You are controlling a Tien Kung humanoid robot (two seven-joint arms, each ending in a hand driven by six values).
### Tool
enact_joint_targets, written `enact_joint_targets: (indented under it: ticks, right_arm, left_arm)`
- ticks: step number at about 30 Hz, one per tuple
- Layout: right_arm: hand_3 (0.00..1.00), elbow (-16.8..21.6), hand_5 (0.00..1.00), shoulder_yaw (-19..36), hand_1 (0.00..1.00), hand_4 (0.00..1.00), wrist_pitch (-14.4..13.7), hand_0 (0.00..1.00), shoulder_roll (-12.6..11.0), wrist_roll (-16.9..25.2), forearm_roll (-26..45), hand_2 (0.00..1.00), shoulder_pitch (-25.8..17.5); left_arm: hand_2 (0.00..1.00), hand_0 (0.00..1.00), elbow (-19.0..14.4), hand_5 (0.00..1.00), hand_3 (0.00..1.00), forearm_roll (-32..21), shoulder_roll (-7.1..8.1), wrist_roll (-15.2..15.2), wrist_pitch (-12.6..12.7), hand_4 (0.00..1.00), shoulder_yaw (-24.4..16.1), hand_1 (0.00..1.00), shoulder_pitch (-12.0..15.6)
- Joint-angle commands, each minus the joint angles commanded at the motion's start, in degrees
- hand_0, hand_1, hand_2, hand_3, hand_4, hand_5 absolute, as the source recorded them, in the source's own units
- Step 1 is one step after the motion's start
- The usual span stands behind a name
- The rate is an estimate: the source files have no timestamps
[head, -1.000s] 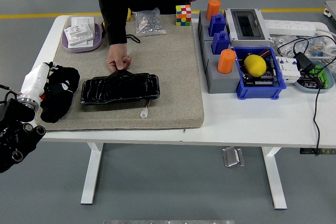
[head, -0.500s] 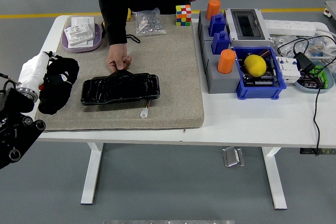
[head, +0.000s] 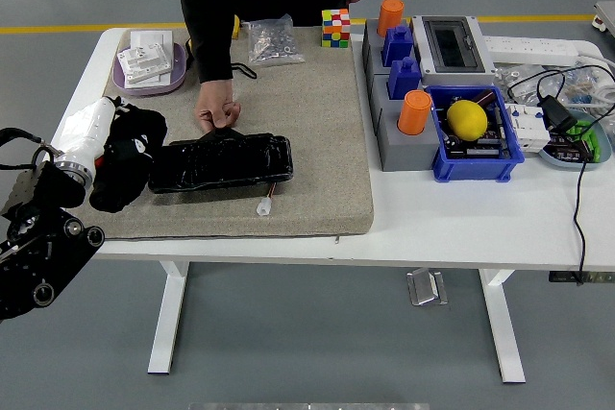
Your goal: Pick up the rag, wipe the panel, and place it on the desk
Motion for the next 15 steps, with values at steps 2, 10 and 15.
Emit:
enact_joint_targets:
  ticks: [2,10,15]
  right_arm:
    - [0.588,0.00,0.571,-0.06,0.637,0.969,0.03,0.723,-0.03,0.02,0.02,0.680,-0.03]
    - [0.589,0.00,0.571,-0.07,0.637,0.968,0.07,0.723,-0.15,0.03,0.01,0.680,-0.14]
    - [0.588,0.00,0.571,0.09,0.636,0.969,0.13,0.723,-0.23,-0.09,-0.20,0.680,-0.22]
  left_arm:
    - [0.482,0.227,-0.32,0.002,0.267,0.13,-0.09,0.35,0.05,0.120,0.65,0.296,-0.25]
    - [0.483,0.227,-0.97,0.002,0.268,0.31,-0.48,1.42,0.15,0.116,3.38,0.294,-1.08]
    - [0.486,0.227,-1.40,0.002,0.273,0.31,-0.80,1.90,0.22,0.112,4.94,0.290,-1.52]
